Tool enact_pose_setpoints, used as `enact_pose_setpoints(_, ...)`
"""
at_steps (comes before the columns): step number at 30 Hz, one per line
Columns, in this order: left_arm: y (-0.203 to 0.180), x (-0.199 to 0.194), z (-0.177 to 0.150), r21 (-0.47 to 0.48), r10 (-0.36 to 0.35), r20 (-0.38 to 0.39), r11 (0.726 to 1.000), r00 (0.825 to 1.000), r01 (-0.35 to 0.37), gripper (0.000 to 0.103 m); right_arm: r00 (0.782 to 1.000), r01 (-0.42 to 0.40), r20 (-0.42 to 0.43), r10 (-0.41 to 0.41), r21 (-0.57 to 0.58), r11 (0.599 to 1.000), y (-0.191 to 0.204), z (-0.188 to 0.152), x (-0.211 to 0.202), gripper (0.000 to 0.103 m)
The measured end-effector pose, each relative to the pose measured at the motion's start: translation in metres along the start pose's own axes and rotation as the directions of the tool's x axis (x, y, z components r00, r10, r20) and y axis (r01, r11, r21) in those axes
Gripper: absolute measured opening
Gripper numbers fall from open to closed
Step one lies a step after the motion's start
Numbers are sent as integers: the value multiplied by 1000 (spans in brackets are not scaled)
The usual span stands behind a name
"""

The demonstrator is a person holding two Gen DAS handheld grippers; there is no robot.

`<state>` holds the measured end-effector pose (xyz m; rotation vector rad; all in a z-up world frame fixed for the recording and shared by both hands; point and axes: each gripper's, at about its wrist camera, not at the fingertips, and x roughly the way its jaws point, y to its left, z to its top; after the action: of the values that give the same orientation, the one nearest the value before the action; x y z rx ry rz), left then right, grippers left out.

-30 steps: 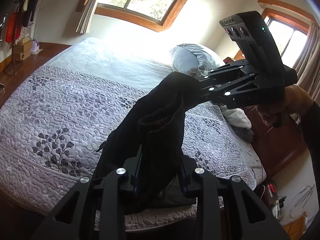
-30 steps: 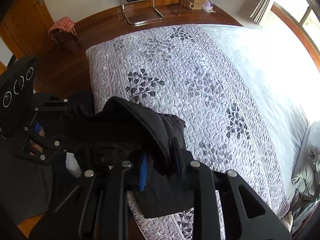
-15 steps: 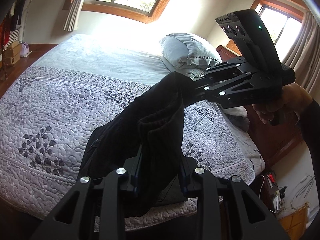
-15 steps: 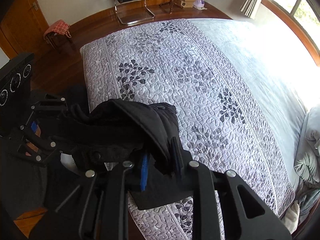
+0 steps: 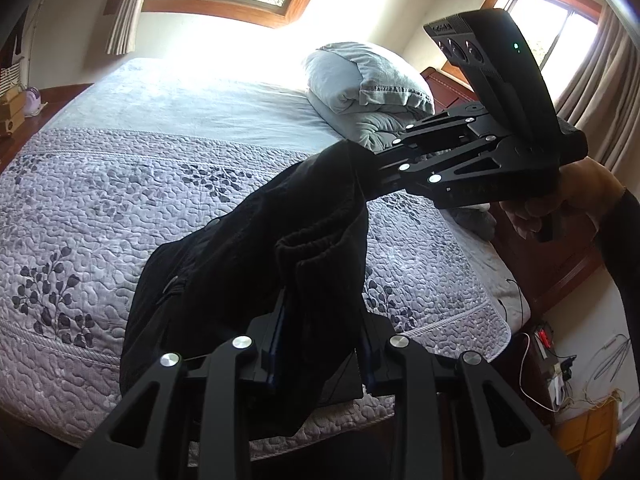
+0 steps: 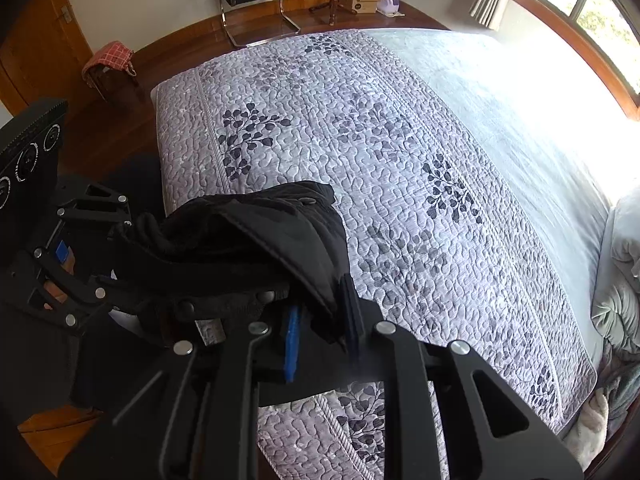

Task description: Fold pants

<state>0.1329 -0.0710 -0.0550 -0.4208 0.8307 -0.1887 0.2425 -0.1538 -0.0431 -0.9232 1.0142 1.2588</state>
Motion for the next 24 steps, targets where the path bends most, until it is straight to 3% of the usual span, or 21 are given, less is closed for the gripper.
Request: enact_pose_setpoints(24,-33,84,-28,30,-15,-142,999,990,19,30,999,-39,-11,40,76,996,-46,-71,44,17)
